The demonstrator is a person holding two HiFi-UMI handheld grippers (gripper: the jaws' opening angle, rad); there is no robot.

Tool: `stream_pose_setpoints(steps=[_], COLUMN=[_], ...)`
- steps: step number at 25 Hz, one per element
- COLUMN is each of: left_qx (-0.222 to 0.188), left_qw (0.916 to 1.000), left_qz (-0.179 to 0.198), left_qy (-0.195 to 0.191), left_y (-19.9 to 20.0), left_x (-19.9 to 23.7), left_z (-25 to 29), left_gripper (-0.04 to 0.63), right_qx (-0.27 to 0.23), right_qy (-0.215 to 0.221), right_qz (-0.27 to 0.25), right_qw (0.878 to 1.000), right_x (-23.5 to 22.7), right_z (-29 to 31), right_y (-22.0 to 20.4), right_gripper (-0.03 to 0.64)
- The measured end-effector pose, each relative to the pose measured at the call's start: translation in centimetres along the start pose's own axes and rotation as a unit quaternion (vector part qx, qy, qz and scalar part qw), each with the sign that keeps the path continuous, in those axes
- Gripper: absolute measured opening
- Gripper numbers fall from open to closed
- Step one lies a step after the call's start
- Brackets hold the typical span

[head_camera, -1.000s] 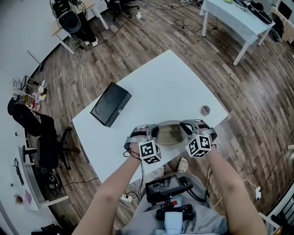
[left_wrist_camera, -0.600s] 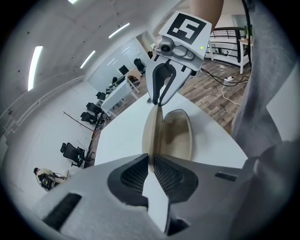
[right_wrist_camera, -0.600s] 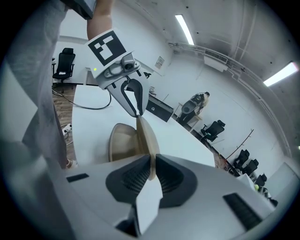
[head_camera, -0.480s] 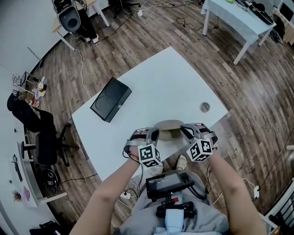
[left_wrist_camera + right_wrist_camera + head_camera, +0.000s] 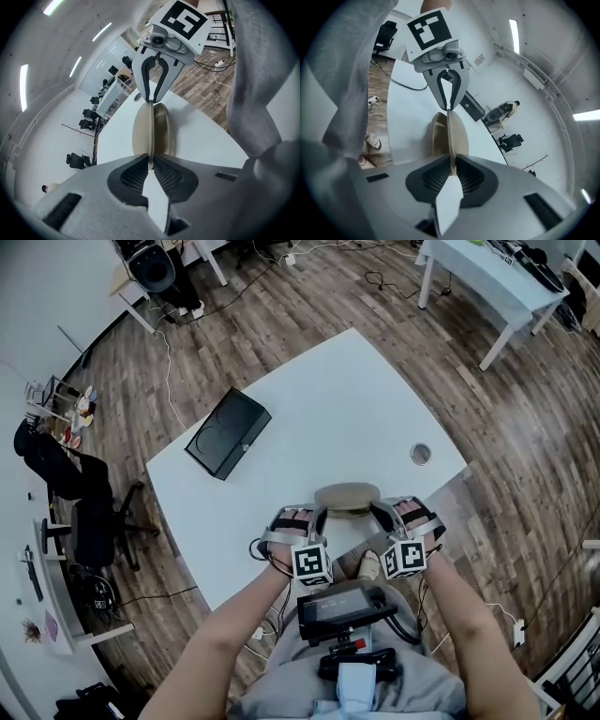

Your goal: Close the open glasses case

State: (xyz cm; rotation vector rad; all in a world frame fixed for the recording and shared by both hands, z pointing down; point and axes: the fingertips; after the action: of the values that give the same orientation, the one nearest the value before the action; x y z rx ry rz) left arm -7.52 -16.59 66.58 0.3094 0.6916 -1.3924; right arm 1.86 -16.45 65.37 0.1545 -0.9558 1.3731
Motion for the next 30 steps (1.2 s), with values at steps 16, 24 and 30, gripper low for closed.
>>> stream_pose_setpoints(steps=[16,24,30], left_qx=[0.051,0.055,0.053], left_qw=[0.9976,0.9973,0.9975], left_qz=[0.044,0.045,0.045], left_qy=[-0.013,-0.017,-0.013], left_y=[-0.5,-0.3,-0.3], left_x=[-2.7,-2.6,-2.6], left_z=[1.1,1.3,1.4], left_gripper=[0.049,0.049,0.049], right_qx=[0.066,0.065,0.060], right_qy=[0.016,0.020,0.023], right_qz=[-0.073,-0.060,-0.045], right_qw=[0.995,0.996,0.997], right_x=[2.7,2.6,2.8], right_z=[1.3,1.4,1.4], right_y=[-1.1,-1.3,-1.5], right_gripper=[0.051,0.051,0.051])
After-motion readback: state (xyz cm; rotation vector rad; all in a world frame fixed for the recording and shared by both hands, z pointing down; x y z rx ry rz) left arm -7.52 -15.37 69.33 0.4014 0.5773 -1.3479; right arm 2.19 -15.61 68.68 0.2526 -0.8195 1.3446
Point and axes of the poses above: the fingertips, and each gripper's own axes: z forward along the fingers, x to its left, y out of its top, and after that the axes turned 2 degrees about z, right-handed
